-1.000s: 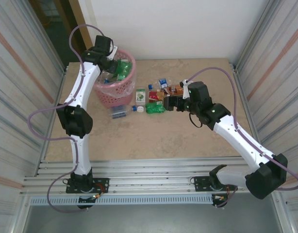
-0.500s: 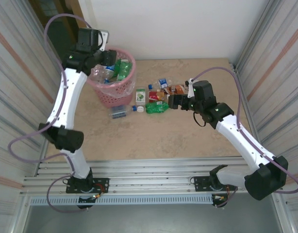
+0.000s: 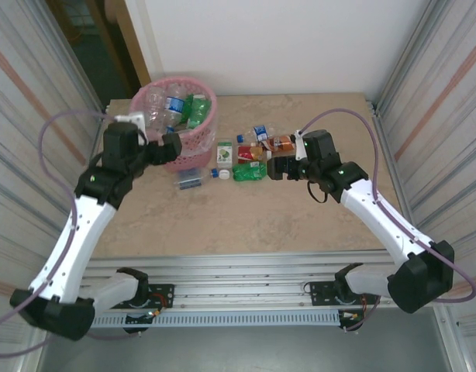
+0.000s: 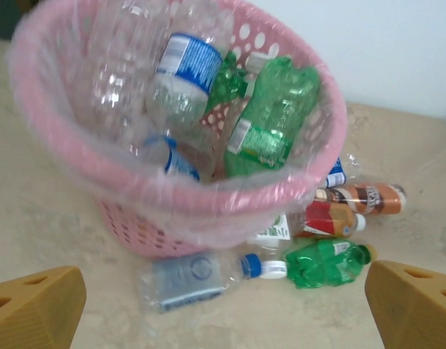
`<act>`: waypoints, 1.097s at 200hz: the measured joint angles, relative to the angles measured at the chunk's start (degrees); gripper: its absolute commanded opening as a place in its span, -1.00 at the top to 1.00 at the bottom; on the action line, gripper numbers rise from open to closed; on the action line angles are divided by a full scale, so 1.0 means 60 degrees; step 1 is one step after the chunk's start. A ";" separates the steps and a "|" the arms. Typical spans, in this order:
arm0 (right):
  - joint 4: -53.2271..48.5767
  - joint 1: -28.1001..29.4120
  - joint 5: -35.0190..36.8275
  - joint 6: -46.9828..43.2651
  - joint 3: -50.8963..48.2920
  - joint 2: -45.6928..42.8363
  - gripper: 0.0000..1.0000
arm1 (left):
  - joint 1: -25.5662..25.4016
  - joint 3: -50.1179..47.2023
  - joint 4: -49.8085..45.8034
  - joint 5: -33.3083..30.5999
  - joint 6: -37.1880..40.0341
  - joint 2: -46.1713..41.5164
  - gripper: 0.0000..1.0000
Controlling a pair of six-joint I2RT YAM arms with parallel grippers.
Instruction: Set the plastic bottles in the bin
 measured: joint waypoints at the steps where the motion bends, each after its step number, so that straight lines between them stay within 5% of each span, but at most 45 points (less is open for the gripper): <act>1: 0.0000 0.0000 0.0004 0.0000 0.0000 0.0004 -0.95 | 0.0000 -0.0055 0.0022 0.0000 -0.0033 -0.0036 -0.98; 44: 0.0004 -0.0004 0.0007 0.0000 0.0000 0.0051 -0.95 | -0.0685 -0.3289 0.1220 -0.0561 -0.2889 -0.1421 -0.95; 100: 0.0000 -0.0033 0.0036 0.0004 0.0000 0.0295 -0.95 | -0.1599 -0.5716 0.3082 -0.1413 -0.6091 -0.0765 -0.97; 219: 0.0015 -0.0157 0.0004 0.0011 0.0000 0.0488 -0.95 | -0.1574 -0.4612 0.6065 -0.1016 -0.8149 0.4324 -0.90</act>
